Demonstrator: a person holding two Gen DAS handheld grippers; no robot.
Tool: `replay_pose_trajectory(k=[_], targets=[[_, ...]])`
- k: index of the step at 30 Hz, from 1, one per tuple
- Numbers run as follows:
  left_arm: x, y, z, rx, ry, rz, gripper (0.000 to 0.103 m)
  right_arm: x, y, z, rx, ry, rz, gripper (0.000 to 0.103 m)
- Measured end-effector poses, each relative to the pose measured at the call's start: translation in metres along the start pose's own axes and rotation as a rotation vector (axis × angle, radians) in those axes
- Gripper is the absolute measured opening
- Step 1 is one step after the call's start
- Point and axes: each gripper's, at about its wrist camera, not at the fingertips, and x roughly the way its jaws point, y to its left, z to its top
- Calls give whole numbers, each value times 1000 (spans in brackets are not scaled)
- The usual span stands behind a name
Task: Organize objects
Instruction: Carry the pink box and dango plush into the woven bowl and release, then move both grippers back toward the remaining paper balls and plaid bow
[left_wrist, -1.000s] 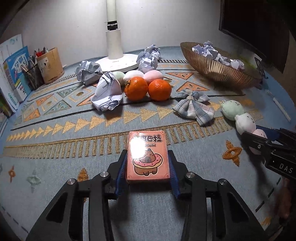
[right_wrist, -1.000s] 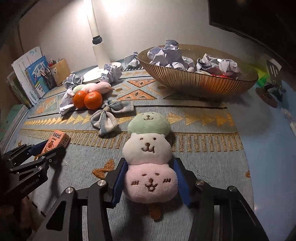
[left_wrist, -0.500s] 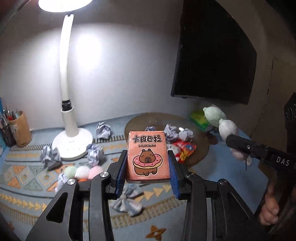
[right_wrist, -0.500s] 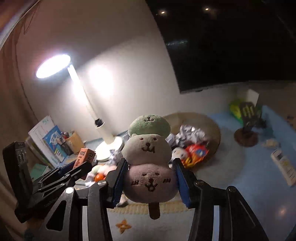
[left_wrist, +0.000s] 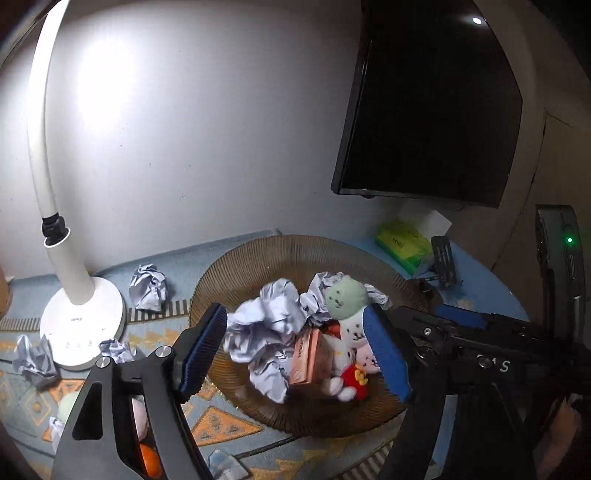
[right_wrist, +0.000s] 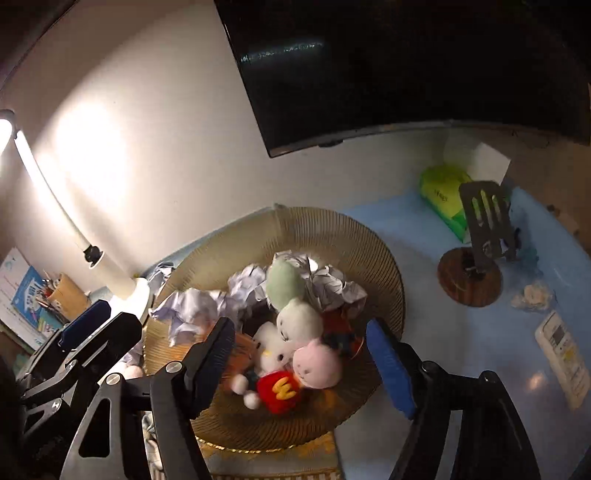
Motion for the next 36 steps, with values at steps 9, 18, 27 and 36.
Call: replay_pose_trajectory(k=[9,18,27,36], targets=[[-130,74,-91,-82,-118,164,99,-40,40,-90,-69,-4,187,73],[-169,166,-162,-139,-8,382,102,5,126,-152,-158,-55,70,74],[-138,209,-183,-327,159,387,102,23,135,-158,-198,-76,-94,96],[-123,204,-190,-295,260,520,102,32,147,-163,-266,-36,-167,100]])
